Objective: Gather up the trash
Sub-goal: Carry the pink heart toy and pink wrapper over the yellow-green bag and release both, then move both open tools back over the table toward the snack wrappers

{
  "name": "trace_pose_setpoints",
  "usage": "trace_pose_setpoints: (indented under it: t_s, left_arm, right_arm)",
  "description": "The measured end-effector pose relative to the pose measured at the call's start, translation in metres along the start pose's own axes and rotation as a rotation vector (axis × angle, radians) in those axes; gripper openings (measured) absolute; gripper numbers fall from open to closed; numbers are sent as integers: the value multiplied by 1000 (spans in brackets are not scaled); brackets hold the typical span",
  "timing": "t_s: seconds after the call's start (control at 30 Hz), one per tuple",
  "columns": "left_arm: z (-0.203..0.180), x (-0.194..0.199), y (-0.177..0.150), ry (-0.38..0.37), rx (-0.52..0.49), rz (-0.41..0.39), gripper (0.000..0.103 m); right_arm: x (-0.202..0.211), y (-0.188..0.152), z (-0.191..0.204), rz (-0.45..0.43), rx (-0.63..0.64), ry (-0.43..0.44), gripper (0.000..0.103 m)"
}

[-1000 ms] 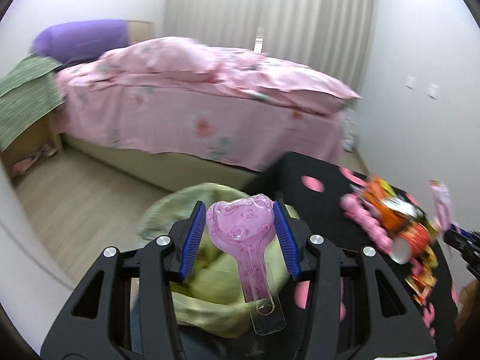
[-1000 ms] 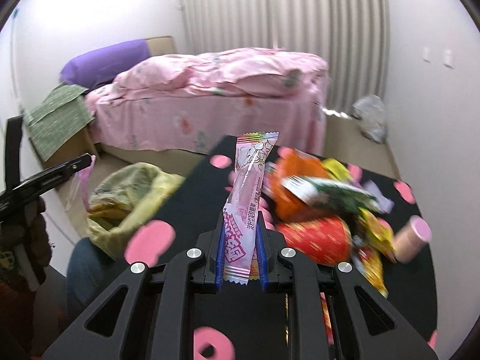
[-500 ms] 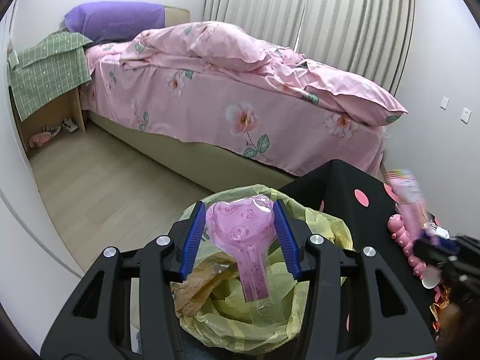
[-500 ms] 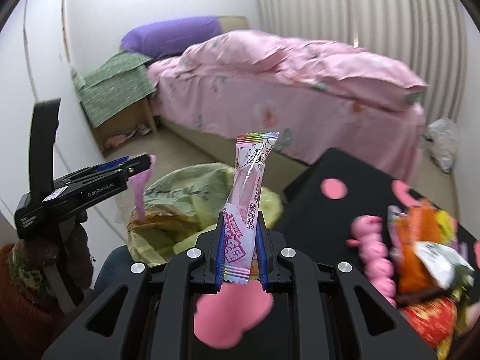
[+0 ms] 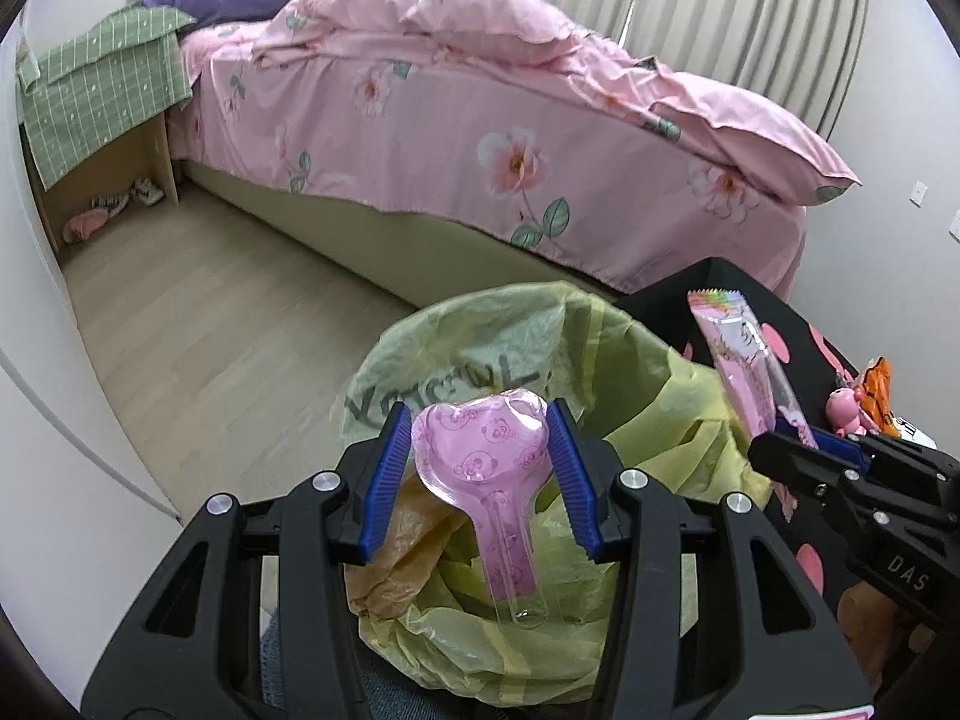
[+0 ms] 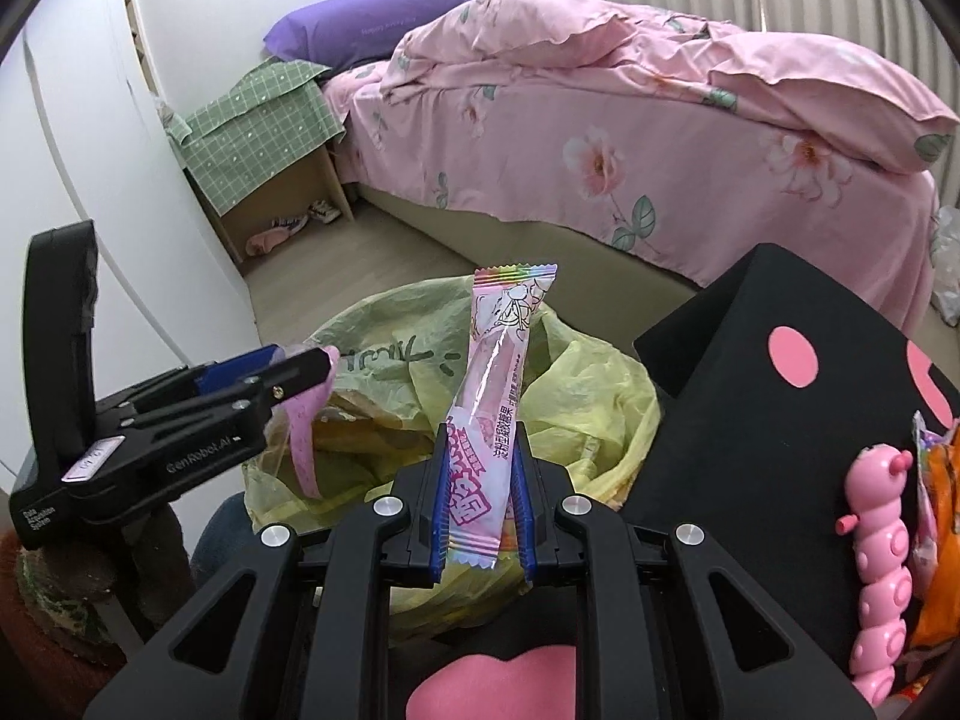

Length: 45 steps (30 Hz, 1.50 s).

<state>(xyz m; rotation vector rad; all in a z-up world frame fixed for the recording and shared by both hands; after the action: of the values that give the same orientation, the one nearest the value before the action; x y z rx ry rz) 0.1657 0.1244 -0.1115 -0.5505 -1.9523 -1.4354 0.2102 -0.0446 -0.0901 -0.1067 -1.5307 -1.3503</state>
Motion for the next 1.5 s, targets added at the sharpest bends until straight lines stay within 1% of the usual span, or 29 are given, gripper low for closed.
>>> trace_pose_setpoints:
  t_s: [0.13,0.2,0.23,0.27,0.3,0.33,0.37,0.43,0.5,0.63,0.73,0.83,0.97,1.1,1.2,1.23,1.33,1.37,1.4,1.43,1.47,1.5]
  left_arm:
    - [7,-8,-3,-18,38,26,44]
    - [12,-6,-2,-53,73,23,44]
    - [14,-4,0,-76,97,11,48]
    - [16,-1,2,-90,113,-4,55]
    - [17,1,4,-94,125,-17,60]
    - [18,4,7,-91,135,-28,66]
    - [18,6,9,-88,140,-33,67]
    - [18,10,13,-81,146,-39,69]
    - [18,14,16,-68,148,-44,71]
    - [21,23,20,-56,158,-64,72]
    - [17,28,22,-71,155,-66,73]
    - [6,35,21,-99,130,-66,73]
    - [-18,46,19,-168,73,-80,73]
    - [-52,50,13,-219,-3,-86,76]
    - [-89,44,0,-284,-81,-30,76]
    - [-98,44,-3,-293,-101,-21,76]
    - [-132,44,-18,-344,-182,10,76]
    - [-145,45,-23,-365,-214,19,76]
    - [-154,46,-27,-384,-235,24,76]
    - [-169,49,-34,-424,-274,36,76]
    - [-177,50,-38,-448,-295,44,76]
    - [-190,51,-44,-488,-328,60,76]
  right_arm:
    - [-5,2,-2,15,7,5,17]
    - [-7,1,-2,17,10,1,18]
    - [-8,1,-1,15,13,-3,18]
    - [-9,0,0,15,18,-5,20]
    - [-10,0,1,18,24,-4,24]
    - [-10,-1,2,22,29,0,34]
    - [-10,-2,5,19,31,5,39]
    - [-7,-3,7,2,48,1,40]
    - [-4,-3,7,-4,59,-27,40]
    - [13,-5,-3,-20,28,-43,41]
    - [32,-9,-16,-37,2,-75,41]
    - [56,-18,-30,-60,-23,-110,41]
    - [94,-35,-52,-102,-58,-183,41]
    - [139,-63,-82,-143,-130,-263,42]
    - [168,-89,-104,-148,-177,-310,42]
    - [176,-96,-110,-154,-186,-328,42]
    - [205,-126,-130,-170,-214,-427,43]
    - [213,-135,-136,-178,-225,-445,46]
    - [223,-147,-145,-189,-245,-449,50]
    - [228,-154,-151,-191,-260,-439,53]
    - [233,-164,-157,-187,-281,-425,53]
    - [236,-171,-161,-183,-295,-421,53]
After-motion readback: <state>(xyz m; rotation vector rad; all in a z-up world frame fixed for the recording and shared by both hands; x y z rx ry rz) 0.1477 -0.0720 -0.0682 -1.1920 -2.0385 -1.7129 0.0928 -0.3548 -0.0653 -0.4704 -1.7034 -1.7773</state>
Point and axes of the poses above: each gripper's, at about its wrist camera, not at the fingertips, and x roughly against the way its jaws point, z to its left, y to its top, the point moved 3 cm from there along -x, roughly the way its jaws point
